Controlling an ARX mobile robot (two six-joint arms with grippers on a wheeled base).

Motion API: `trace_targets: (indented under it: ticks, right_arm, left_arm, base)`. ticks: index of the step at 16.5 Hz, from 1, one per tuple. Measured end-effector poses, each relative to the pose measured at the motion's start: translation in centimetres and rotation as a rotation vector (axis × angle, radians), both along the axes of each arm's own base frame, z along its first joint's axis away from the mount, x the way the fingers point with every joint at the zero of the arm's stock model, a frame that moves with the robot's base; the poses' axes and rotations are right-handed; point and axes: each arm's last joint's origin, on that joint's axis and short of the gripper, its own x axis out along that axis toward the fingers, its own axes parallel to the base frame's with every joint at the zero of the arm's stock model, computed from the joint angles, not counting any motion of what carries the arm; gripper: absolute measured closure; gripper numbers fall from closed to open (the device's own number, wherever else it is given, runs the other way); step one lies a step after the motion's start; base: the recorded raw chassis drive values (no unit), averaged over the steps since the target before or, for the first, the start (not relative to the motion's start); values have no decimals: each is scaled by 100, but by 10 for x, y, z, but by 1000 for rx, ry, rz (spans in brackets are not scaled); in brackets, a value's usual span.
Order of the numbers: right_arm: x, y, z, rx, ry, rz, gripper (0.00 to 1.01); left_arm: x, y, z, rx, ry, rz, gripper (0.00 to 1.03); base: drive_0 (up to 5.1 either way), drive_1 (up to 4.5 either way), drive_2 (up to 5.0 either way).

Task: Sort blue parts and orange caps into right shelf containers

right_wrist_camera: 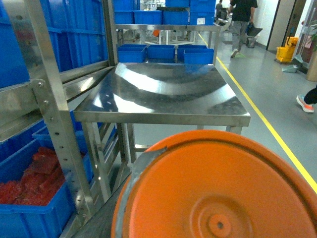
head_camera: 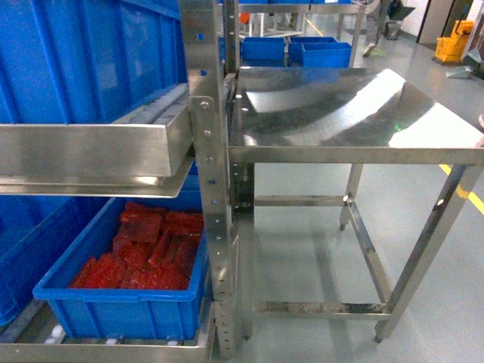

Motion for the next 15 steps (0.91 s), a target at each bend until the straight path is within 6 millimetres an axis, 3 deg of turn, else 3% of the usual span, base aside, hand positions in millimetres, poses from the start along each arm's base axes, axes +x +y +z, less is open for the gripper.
trace_targets:
  ticks: [15]
  right_arm:
    - [0, 0, 0, 0, 2, 0, 58]
  left_arm:
    - [0, 0, 0, 0, 1, 1, 63]
  base:
    - [-499, 240, 240]
